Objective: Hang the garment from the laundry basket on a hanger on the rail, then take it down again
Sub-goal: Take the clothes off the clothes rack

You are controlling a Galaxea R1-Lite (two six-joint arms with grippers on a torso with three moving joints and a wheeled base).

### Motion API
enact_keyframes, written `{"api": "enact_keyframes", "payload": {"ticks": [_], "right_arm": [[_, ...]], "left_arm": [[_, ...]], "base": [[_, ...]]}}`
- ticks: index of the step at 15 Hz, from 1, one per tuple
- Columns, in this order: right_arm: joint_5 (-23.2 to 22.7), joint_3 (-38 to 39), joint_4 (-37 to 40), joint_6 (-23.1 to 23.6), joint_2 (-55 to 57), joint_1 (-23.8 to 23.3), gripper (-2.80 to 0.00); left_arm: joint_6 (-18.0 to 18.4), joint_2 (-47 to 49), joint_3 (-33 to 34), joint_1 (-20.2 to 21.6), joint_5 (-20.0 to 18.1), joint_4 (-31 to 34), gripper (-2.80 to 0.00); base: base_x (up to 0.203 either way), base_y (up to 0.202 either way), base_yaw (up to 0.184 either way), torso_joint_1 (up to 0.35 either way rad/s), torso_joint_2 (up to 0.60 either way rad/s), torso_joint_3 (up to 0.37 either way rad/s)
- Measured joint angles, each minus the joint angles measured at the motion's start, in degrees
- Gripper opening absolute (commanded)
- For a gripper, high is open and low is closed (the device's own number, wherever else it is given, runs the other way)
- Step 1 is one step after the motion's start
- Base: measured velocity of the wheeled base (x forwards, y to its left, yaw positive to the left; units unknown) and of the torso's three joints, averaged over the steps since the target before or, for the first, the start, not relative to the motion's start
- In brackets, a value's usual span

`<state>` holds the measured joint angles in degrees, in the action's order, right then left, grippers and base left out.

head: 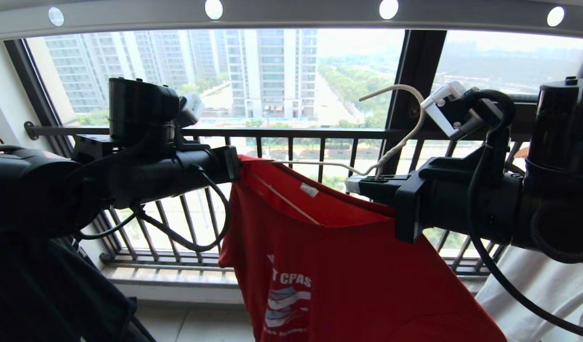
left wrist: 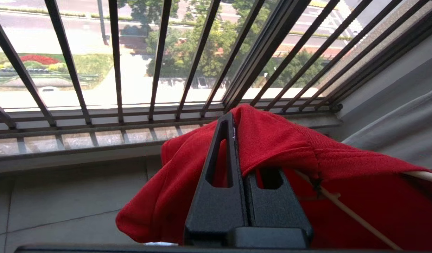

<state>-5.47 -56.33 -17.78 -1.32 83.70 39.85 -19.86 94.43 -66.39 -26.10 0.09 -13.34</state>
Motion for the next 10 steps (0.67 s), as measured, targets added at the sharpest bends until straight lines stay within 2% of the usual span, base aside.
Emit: {"api": "enact_keyframes", "payload": {"ticks": [3, 4, 6, 7, 10], "right_arm": [[0.0, -0.1, 0.0, 0.0, 0.0, 0.0, -2.80], [0.0, -0.1, 0.0, 0.0, 0.0, 0.0, -2.80], [0.0, -0.1, 0.0, 0.0, 0.0, 0.0, -2.80], [0.0, 0.0, 0.0, 0.0, 0.0, 0.0, -2.80], [-0.1, 0.1, 0.0, 0.0, 0.0, 0.1, -2.80]], "left_arm": [[-2.9, -0.1, 0.8, 4.5, -13.5, 0.0, -2.80], [-4.8, 0.0, 1.1, 5.9, -18.2, -0.4, -2.80], [-8.2, 0.5, 2.2, 7.7, -25.1, -3.7, -2.80], [-9.3, 1.0, 3.1, 8.2, -26.2, -6.6, -2.80], [-15.5, 2.9, 5.2, 9.0, -26.4, -16.3, -2.80]], "base": [[0.000, 0.000, 0.000, 0.000, 0.00, 0.000], [0.000, 0.000, 0.000, 0.000, 0.00, 0.000], [0.000, 0.000, 0.000, 0.000, 0.00, 0.000], [0.000, 0.000, 0.000, 0.000, 0.00, 0.000], [0.000, 0.000, 0.000, 0.000, 0.00, 0.000]]}}
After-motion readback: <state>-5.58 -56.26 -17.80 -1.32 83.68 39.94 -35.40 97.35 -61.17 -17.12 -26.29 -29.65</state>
